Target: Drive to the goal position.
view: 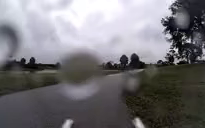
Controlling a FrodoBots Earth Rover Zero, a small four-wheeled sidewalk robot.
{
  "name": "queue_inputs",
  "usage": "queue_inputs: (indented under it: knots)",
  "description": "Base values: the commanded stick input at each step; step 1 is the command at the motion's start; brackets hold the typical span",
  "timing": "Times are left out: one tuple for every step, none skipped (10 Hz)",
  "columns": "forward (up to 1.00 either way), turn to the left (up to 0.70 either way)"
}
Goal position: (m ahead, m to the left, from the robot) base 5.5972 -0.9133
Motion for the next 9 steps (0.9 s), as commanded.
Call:
queue_inputs:
  knots:
    - [0.7,0.0]
    - [0.7,0.0]
    - [0.7,0.0]
    - [0.7,0.0]
    - [0.7,0.0]
    - [0.7,0.0]
    - [0.7,0.0]
    - [0.7,0.0]
    - [0.7,0.0]
